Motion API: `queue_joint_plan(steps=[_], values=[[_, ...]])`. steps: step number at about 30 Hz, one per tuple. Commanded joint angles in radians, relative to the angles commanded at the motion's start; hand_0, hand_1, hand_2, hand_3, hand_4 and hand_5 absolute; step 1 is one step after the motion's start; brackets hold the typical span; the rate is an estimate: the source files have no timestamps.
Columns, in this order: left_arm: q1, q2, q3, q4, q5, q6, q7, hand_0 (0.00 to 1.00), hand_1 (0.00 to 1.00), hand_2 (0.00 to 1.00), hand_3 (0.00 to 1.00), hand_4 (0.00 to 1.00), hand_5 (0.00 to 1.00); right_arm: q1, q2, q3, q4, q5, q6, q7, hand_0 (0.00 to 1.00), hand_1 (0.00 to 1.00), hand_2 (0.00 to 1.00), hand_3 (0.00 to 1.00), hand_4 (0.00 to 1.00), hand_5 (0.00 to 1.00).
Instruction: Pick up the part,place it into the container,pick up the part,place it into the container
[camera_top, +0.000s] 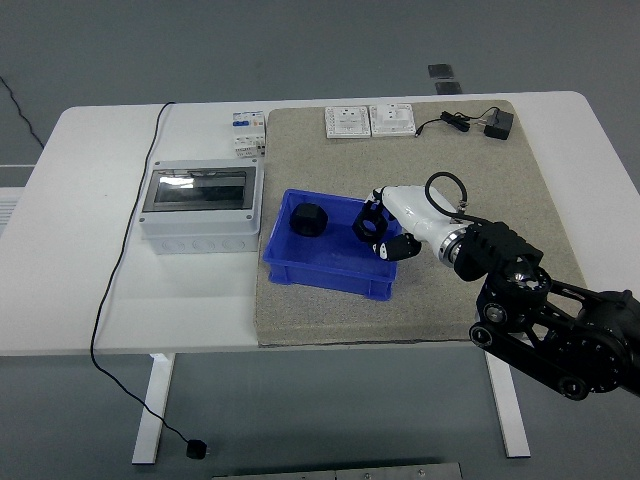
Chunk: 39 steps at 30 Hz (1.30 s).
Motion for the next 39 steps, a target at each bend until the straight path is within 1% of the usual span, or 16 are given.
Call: queue_joint_plan(steps=[1,6,7,12,14,20,24,25,30,39], values=[[0.000,0.000,0.000,0.000,0.000,0.000,0.000,0.706,0.568,0.520,0.523,0.538,0.483,0.001,0.001,-0.001,-0.001,0.000,0.000,0.000,0.337,0.661,0.777,0.816,0.795,0.231],[0.000,0.001,-0.001,0.000,0.002,0.001,0.000,0.706,0.568,0.520,0.523,0.538,0.483,0.006,0.005,-0.001,-0.002,-0.002,0.002,-0.001,0.337,0.661,0.777,0.816,0.795,0.231],[0.000,0.001,-0.002,0.000,0.002,0.001,0.000,0.707,0.568,0.519,0.523,0.538,0.483,0.006,0.005,-0.001,-0.001,-0.003,0.003,-0.001,0.341,0.662,0.780,0.823,0.821,0.248],[0.001,0.002,-0.003,0.000,0.004,0.001,0.000,0.707,0.568,0.519,0.523,0.538,0.483,0.006,0.005,-0.002,0.002,-0.005,0.010,-0.002,0.341,0.662,0.780,0.823,0.821,0.248],[0.001,0.001,-0.003,0.000,0.003,0.001,0.000,0.706,0.569,0.518,0.523,0.539,0.485,0.007,0.005,-0.002,0.002,-0.005,0.010,-0.002,0.343,0.663,0.783,0.827,0.841,0.262],[0.001,0.002,-0.003,0.000,0.003,0.001,0.000,0.707,0.567,0.518,0.523,0.539,0.484,0.008,0.006,0.008,-0.013,-0.017,0.001,-0.005,0.343,0.663,0.783,0.827,0.851,0.272],[0.001,0.002,-0.002,0.000,0.001,0.002,-0.001,0.707,0.567,0.518,0.523,0.539,0.484,0.012,0.012,0.025,-0.041,-0.031,-0.017,-0.006,0.343,0.663,0.783,0.827,0.851,0.272],[0.001,0.003,-0.002,0.000,0.002,0.002,-0.001,0.707,0.569,0.515,0.523,0.540,0.483,0.015,0.014,0.028,-0.051,-0.034,-0.023,-0.006,0.338,0.659,0.781,0.823,0.860,0.294],[0.000,0.003,-0.003,0.000,0.005,0.002,-0.001,0.707,0.569,0.515,0.523,0.540,0.483,0.032,0.032,0.037,-0.101,-0.051,-0.043,-0.003,0.338,0.659,0.781,0.823,0.860,0.294],[-0.002,0.003,-0.006,0.000,0.010,0.001,-0.001,0.707,0.568,0.514,0.523,0.541,0.482,0.073,0.075,0.023,-0.240,-0.032,-0.054,0.006,0.336,0.656,0.779,0.817,0.864,0.305]])
